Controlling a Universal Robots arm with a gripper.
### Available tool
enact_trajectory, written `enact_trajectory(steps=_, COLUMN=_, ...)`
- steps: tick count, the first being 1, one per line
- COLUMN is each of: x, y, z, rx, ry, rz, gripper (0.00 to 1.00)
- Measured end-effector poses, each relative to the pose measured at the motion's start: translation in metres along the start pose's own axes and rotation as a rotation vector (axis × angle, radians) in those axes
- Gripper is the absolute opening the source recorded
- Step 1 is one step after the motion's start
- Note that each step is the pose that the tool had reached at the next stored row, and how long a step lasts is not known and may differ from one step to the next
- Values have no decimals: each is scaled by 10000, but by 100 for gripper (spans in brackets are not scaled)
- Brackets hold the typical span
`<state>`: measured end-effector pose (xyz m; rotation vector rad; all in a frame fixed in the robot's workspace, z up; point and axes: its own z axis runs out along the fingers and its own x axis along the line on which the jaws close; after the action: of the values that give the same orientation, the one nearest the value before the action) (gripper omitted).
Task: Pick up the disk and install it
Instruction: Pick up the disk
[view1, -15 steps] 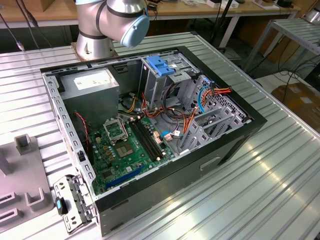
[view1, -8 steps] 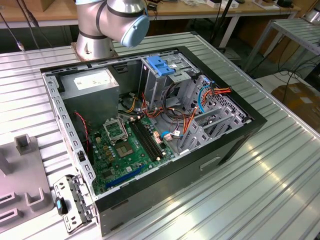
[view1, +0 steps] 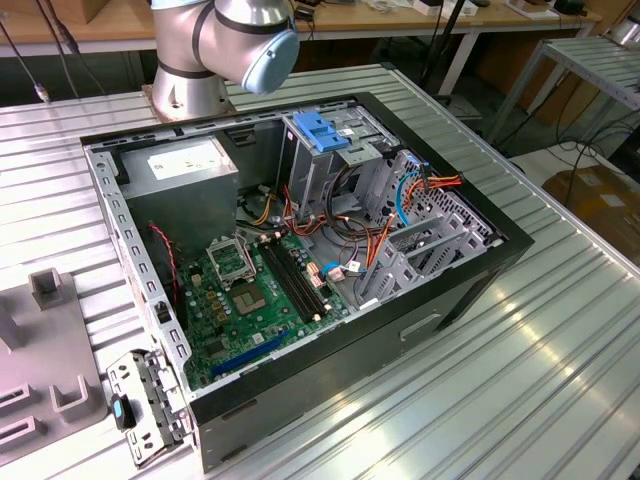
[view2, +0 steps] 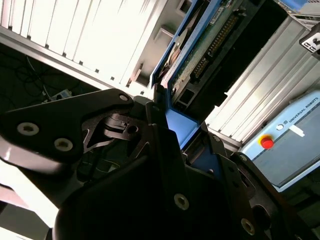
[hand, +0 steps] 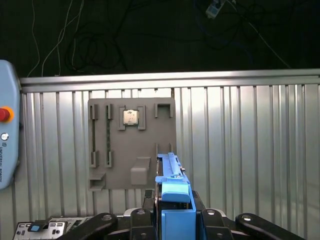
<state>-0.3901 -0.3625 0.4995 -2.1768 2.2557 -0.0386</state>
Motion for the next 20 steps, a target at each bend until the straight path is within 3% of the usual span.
enact_trajectory(steps=20, x=-8, y=-232, z=5, rx=0, ry=0, rz=0, gripper=37)
